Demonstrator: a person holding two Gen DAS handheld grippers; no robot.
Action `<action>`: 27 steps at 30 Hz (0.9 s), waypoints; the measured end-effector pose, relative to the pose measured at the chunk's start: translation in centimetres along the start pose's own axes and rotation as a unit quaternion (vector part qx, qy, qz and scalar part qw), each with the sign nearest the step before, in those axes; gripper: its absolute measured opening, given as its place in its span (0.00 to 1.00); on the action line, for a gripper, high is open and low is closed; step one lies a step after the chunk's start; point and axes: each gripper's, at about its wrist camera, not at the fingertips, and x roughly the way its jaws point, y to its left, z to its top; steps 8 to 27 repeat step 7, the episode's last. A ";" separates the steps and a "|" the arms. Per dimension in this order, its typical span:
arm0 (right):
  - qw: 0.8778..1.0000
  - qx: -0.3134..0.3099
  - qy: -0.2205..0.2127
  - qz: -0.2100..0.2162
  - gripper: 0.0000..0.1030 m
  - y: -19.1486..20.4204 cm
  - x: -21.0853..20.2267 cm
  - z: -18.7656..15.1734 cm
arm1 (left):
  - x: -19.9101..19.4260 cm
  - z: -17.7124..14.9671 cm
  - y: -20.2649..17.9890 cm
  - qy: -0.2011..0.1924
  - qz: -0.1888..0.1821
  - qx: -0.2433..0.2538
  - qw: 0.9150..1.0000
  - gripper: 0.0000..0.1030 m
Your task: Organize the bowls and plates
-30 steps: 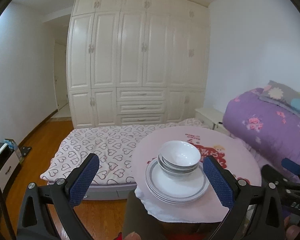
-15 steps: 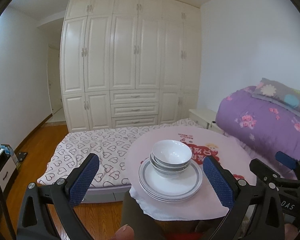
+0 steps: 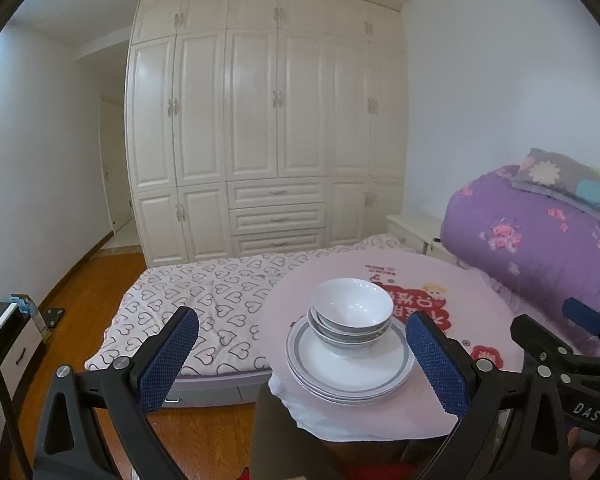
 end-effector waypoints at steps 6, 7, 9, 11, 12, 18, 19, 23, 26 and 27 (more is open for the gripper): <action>1.000 0.000 0.000 0.000 1.00 0.0 0.0 0.0 | -0.2 0.1 0.4 -0.003 -0.014 -0.009 1.000 0.99; 1.000 -0.001 -0.001 -0.001 1.00 0.0 0.0 0.0 | -0.4 0.0 0.4 -0.003 -0.015 -0.010 1.000 0.99; 1.000 -0.001 -0.001 -0.001 1.00 0.0 0.0 0.0 | -0.4 0.0 0.4 -0.003 -0.015 -0.010 1.000 0.99; 1.000 -0.001 -0.001 -0.001 1.00 0.0 0.0 0.0 | -0.4 0.0 0.4 -0.003 -0.015 -0.010 1.000 0.99; 1.000 -0.001 -0.001 -0.001 1.00 0.0 0.0 0.0 | -0.4 0.0 0.4 -0.003 -0.015 -0.010 1.000 0.99; 1.000 -0.001 -0.001 -0.001 1.00 0.0 0.0 0.0 | -0.4 0.0 0.4 -0.003 -0.015 -0.010 1.000 0.99; 1.000 -0.001 -0.001 -0.001 1.00 0.0 0.0 0.0 | -0.4 0.0 0.4 -0.003 -0.015 -0.010 1.000 0.99; 1.000 -0.001 -0.001 -0.001 1.00 0.0 0.0 0.0 | -0.4 0.0 0.4 -0.003 -0.015 -0.010 1.000 0.99; 1.000 -0.001 -0.001 -0.001 1.00 0.0 0.0 0.0 | -0.4 0.0 0.4 -0.003 -0.015 -0.010 1.000 0.99; 1.000 -0.001 -0.001 -0.001 1.00 0.0 0.0 0.0 | -0.4 0.0 0.4 -0.003 -0.015 -0.010 1.000 0.99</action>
